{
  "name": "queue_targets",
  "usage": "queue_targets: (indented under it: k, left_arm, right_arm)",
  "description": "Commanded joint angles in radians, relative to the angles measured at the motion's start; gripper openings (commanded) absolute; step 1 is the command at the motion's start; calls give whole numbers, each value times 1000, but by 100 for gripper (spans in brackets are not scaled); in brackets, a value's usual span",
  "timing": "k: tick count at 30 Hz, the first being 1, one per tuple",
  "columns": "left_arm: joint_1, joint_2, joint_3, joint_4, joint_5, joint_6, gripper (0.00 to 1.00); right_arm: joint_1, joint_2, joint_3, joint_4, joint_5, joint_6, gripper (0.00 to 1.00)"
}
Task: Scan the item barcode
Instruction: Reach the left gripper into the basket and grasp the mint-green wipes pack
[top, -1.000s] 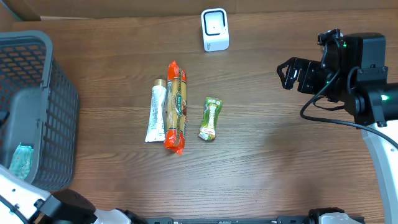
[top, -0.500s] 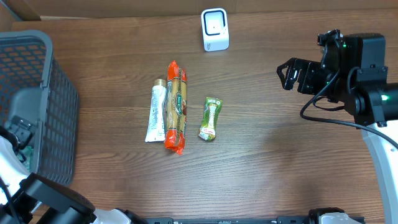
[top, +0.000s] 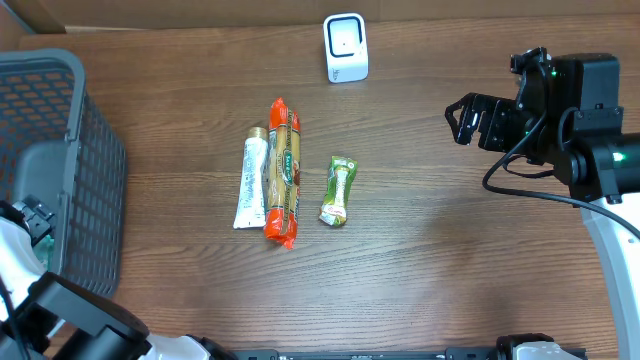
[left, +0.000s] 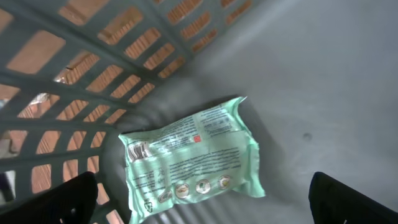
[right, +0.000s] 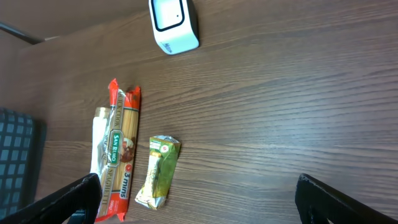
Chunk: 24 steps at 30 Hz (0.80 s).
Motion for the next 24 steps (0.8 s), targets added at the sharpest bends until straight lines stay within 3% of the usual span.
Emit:
queue_targets:
  k: [1,11,13,14,15,16,18,24]
  left_arm:
    - [0,75,-2,2,-27,71,100]
    - [0,244,-2,-32,-53,79,98]
    - [0,264,-2,-32,-53,78,93]
    - [0,269,-2,-32,-51,78,83]
    - [-2,269,-2,-30,-49,77,52]
    - [-2,269,-1,-27,-49,74,30]
    - [-2,269,0,-28,-49,70,4]
    - [-26,267,72,-84,-17,39,4]
  right_arm:
    - [6,0,27,6,1,-2,100]
    - [6,0,27,-1,8,-2,100]
    - [6,0,27,-3,8,-1,100]
    - [6,0,27,-2,8,-1,100]
    - [6,0,27,-2,8,-1,100]
    - [6,0,27,-2,8,-1,100]
    - [6,0,27,-2,8,-1,100]
    - [6,0,27,0,8,-1,100]
